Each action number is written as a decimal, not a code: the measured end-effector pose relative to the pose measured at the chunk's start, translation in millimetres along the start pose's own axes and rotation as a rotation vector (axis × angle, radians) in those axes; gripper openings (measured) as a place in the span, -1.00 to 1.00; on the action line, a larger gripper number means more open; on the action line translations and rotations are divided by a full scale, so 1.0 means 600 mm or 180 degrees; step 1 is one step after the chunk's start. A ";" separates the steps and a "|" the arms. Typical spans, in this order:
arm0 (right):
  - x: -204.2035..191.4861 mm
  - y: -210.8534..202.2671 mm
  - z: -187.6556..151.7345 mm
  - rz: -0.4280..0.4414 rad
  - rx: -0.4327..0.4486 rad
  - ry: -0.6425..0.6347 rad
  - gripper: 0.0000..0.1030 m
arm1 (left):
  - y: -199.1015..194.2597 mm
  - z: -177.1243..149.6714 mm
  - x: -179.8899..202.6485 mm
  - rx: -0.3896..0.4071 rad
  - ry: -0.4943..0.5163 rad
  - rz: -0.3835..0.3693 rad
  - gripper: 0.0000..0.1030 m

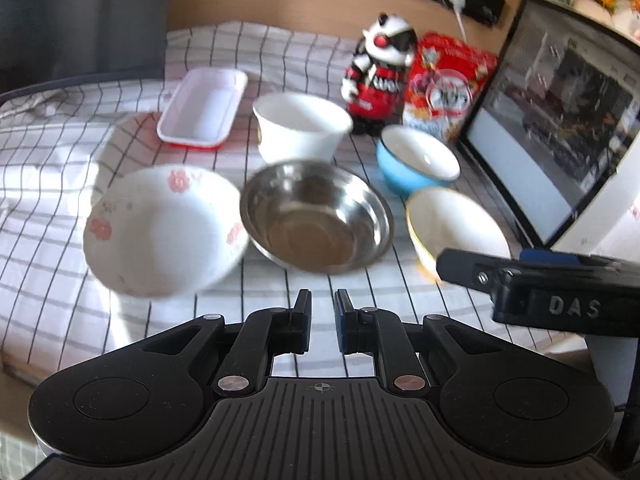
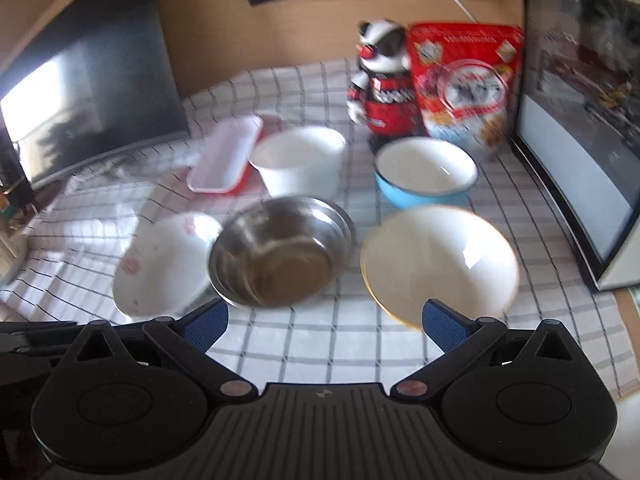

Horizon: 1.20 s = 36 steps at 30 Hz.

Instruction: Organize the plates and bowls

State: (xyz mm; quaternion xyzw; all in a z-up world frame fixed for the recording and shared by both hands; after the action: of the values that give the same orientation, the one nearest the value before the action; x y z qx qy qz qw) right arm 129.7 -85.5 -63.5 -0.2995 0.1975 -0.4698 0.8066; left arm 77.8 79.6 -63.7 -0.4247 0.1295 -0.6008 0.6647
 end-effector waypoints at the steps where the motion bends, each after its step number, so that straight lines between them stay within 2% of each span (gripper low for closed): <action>1: 0.000 0.005 0.003 0.0015 0.0001 0.0005 1.00 | 0.004 0.011 -0.006 0.0058 -0.0024 -0.0011 -0.72; 6: 0.007 0.046 0.012 0.0402 -0.0164 0.0164 1.00 | 0.036 0.079 -0.023 0.0218 -0.0088 -0.0094 -0.72; 8: 0.013 0.069 0.007 0.0527 -0.0241 0.0216 1.00 | 0.063 0.104 -0.038 0.0133 -0.0284 -0.0072 -0.72; 10: 0.012 0.097 0.000 0.0633 -0.0432 0.0262 1.00 | 0.087 0.125 -0.046 0.0043 -0.0453 0.0013 -0.72; 12: 0.012 0.123 -0.008 0.0770 -0.0610 0.0323 1.00 | 0.106 0.144 -0.039 -0.0012 -0.0359 -0.0029 -0.72; 15: 0.012 0.145 -0.013 0.0898 -0.0671 0.0420 1.00 | 0.122 0.161 -0.030 -0.0137 -0.0278 -0.0156 -0.71; 18: 0.012 0.166 -0.014 0.0855 -0.0730 0.0559 1.00 | 0.140 0.166 -0.036 -0.0271 -0.0261 -0.0177 -0.71; 23: -0.001 0.176 -0.011 0.0766 -0.0702 0.0679 1.00 | 0.151 0.176 -0.050 -0.0192 0.0069 -0.0288 -0.71; 28: -0.008 0.197 -0.022 0.0459 -0.0743 0.1228 1.00 | 0.172 0.216 -0.073 -0.0331 0.0461 -0.0485 -0.71; 32: -0.017 0.208 -0.032 0.0264 -0.0625 0.1604 1.00 | 0.195 0.243 -0.096 -0.0575 0.0625 -0.0660 -0.71; 36: -0.025 0.220 -0.037 0.0114 -0.0526 0.1853 1.00 | 0.209 0.258 -0.106 -0.0643 0.0823 -0.0721 -0.70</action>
State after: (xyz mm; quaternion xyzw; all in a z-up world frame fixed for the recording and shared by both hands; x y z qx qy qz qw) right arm 193.9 -28.9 -167.7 -0.2132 0.4633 -0.5040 0.6971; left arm 254.7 190.3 -81.7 -0.4205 0.2249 -0.7053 0.5246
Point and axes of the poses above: each gripper's, at about its wrist camera, not at the fingertips, and y roughly the way its jaws point, x to its right, z to its top, the point moved 5 cm from there along y, roughly the way its jaws point, and after that the axes turned 11 degrees about -y, right-handed, at the moved point
